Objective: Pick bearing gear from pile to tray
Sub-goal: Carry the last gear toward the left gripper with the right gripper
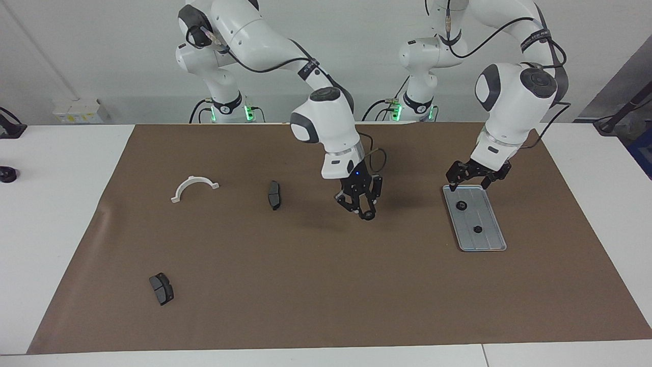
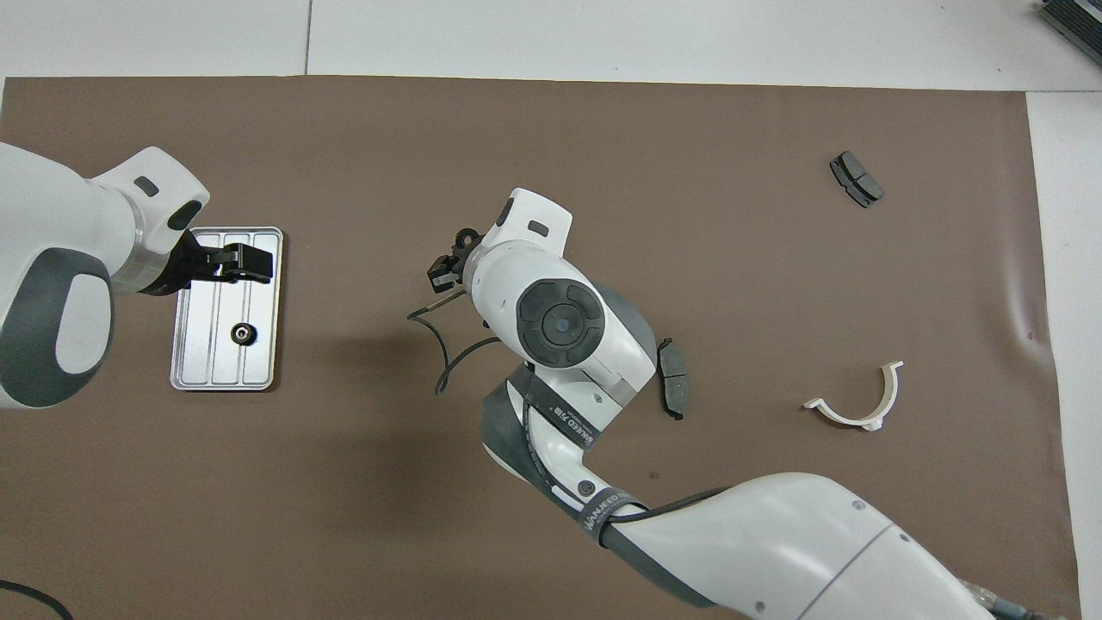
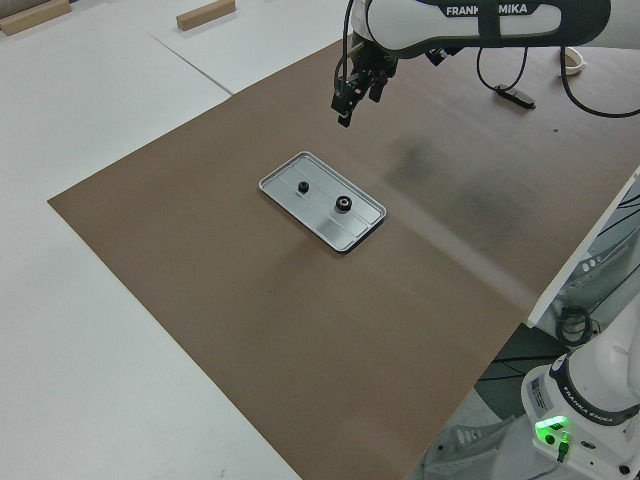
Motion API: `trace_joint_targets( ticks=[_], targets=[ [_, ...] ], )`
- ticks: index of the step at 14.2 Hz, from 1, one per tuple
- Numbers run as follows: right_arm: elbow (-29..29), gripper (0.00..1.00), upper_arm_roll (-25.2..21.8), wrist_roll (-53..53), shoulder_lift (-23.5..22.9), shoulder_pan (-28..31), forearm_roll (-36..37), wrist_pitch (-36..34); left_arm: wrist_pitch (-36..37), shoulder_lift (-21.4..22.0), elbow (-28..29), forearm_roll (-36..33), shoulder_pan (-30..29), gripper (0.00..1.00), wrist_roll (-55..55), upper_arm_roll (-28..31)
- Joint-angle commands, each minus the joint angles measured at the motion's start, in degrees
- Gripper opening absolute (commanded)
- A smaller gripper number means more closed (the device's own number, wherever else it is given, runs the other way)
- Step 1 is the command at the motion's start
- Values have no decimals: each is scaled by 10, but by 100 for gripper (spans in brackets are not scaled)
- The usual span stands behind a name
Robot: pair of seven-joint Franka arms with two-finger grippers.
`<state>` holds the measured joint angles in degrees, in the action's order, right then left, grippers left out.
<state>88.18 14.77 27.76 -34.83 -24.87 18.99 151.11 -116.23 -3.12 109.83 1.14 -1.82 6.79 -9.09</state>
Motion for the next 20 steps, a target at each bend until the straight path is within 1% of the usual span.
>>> trace_joint_targets(
  ticks=[1, 2, 3, 4, 5, 6, 7, 8, 9, 11, 12, 13, 15, 16, 18, 19, 20],
  targets=[
    [-62, 44, -1, 45, -54, -8, 62, -2, -30, -8, -1, 7, 10, 100, 15, 6],
    [-62, 56, 0, 47, -54, -9, 61, -4, -43, -10, 1, 7, 16, 100, 27, 6],
    [-62, 66, 0, 47, -54, -10, 61, -4, -61, -12, 6, 7, 23, 100, 37, 6],
    [-62, 70, 0, 47, -54, -10, 59, -5, -75, -17, 7, 7, 25, 100, 45, 6],
    [-63, 77, 0, 47, -54, -10, 59, -5, -84, -22, 6, 7, 26, 100, 45, 6],
    [-64, 79, 0, 47, -54, -10, 59, -8, -101, -31, 5, 7, 26, 100, 48, 6],
    [-65, 79, 1, 46, -51, -7, 59, -24, -116, -41, 2, 7, 27, 100, 70, 6],
    [-65, 79, 2, 45, -37, 4, 58, -56, -129, -57, -7, 6, 42, 100, 112, 6],
    [-71, 79, 4, 41, -18, 16, 54, -90, -142, -90, -30, 2, 69, 100, 164, 7],
    [-79, 79, 33, 32, 17, 54, 11, -149, -156, -136, -65, -10, 97, 100, 224, 8],
    [-79, 79, 44, 20, 35, 76, -13, -182, -160, -151, -74, -15, 110, 100, 243, 8],
    [-79, 79, 47, 2, 56, 96, -38, -220, -160, -177, -87, -24, 139, 100, 284, 11],
    [-78, 79, 47, -42, 98, 133, -84, -287, -173, -233, -140, -74, 180, 100, 390, 13],
    [-78, 79, 47, -66, 115, 161, -103, -318, -181, -252, -145, -96, 196, 100, 422, 13],
    [-78, 81, 47, -125, 147, 219, -139, -369, -218, -264, -140, -102, 210, 100, 444, 14],
    [-78, 81, 47, -156, 160, 248, -155, -393, -220, -266, -140, -100, 213, 98, 446, 13],
    [-77, 81, 47, -179, 178, 277, -163, -419, -222, -269, -141, -100, 218, 86, 456, 13]
  ],
)
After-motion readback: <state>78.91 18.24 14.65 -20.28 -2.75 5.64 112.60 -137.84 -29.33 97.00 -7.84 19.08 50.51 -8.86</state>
